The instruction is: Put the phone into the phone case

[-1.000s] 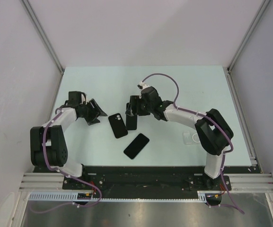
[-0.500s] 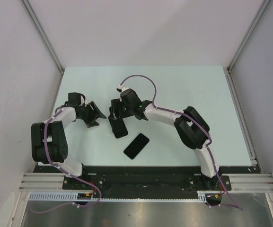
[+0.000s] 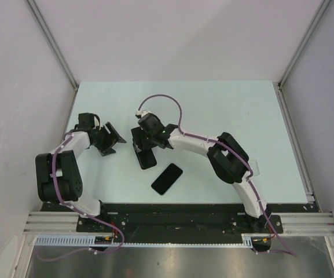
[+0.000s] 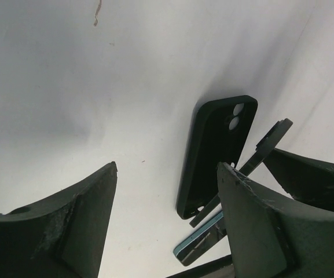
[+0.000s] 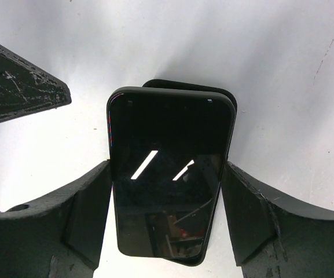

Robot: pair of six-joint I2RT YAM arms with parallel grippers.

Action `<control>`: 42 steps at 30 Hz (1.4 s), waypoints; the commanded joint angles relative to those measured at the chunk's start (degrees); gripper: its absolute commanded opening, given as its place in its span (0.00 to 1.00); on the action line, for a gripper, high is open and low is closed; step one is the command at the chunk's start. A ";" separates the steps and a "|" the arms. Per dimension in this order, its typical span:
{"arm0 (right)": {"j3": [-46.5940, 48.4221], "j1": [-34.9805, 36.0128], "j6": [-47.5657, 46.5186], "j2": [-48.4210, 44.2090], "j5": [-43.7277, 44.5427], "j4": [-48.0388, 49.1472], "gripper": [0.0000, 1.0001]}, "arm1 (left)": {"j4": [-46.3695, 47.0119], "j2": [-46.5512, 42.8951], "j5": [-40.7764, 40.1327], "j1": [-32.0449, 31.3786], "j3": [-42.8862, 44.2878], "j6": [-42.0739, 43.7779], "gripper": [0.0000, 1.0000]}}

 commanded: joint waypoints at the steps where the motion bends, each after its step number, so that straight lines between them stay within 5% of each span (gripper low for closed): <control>1: 3.11 0.55 -1.80 0.88 3.14 -1.20 0.41 | -0.39 -2.09 -0.03 0.80 1.80 0.57 0.75; 26: 3.73 1.26 0.05 1.59 9.20 -3.13 0.65 | 2.16 -5.34 4.54 1.06 -1.45 1.27 0.77; 42: -2.32 -3.39 2.42 -5.35 3.76 -0.77 0.79 | 4.45 -4.29 8.50 -1.83 -0.75 2.68 0.74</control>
